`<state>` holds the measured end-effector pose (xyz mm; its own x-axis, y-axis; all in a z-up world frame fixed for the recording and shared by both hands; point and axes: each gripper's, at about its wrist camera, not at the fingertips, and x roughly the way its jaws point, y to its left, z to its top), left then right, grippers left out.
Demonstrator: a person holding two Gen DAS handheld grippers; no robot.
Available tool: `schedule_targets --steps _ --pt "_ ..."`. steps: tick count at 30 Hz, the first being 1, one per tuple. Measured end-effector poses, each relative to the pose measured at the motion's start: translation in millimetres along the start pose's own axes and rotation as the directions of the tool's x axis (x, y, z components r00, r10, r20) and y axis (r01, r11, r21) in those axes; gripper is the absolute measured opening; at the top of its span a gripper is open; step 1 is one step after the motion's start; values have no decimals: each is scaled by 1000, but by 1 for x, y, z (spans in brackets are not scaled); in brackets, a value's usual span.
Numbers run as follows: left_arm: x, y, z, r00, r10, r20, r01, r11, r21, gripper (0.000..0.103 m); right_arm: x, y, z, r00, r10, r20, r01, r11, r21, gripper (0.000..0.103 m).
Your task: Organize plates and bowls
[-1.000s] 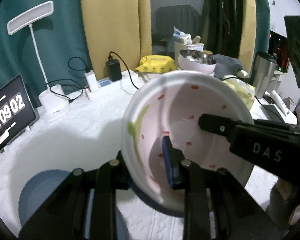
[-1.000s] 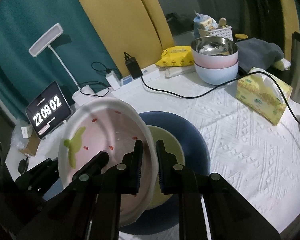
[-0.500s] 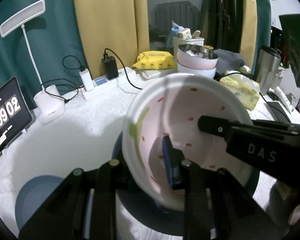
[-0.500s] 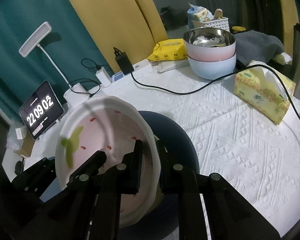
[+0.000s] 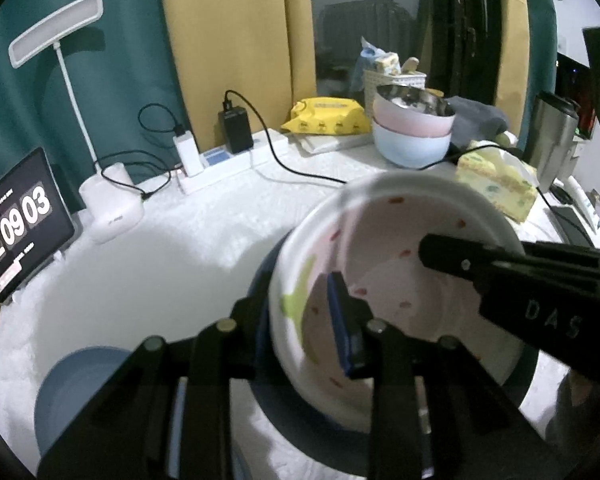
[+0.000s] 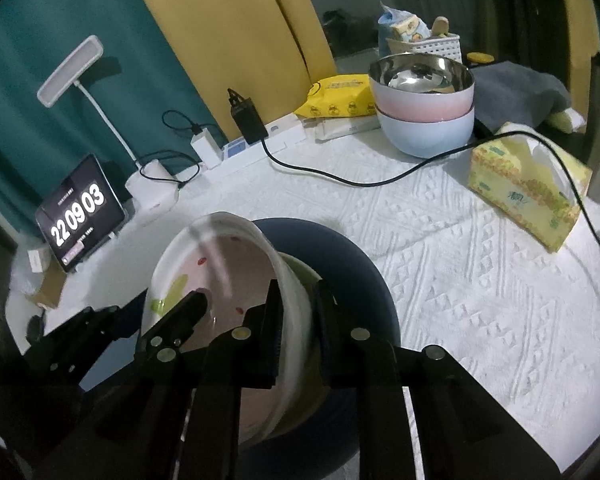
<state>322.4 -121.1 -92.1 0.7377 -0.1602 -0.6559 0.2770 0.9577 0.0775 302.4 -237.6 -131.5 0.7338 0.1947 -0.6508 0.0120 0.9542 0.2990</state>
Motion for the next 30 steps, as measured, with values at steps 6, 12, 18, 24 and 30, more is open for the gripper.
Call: schedule_targets --steps 6,12,18,24,30 --pt "-1 1 0 1000 -1 1 1 1000 -1 29 -1 1 -1 1000 -14 0 14 1000 -6 20" --pt "-8 -4 1 1000 -16 17 16 1000 10 29 -12 2 1 999 -24 44 25 1000 -15 36" --pt "-13 -2 0 1000 -14 23 14 1000 -3 29 -19 8 4 998 -29 59 31 999 -33 36" --pt "-19 5 -1 999 -18 26 19 999 -27 29 -25 7 2 997 -37 66 39 999 -36 36" --pt "-22 18 -4 1000 -24 15 25 997 -67 30 -32 2 3 996 -49 81 52 998 -34 36"
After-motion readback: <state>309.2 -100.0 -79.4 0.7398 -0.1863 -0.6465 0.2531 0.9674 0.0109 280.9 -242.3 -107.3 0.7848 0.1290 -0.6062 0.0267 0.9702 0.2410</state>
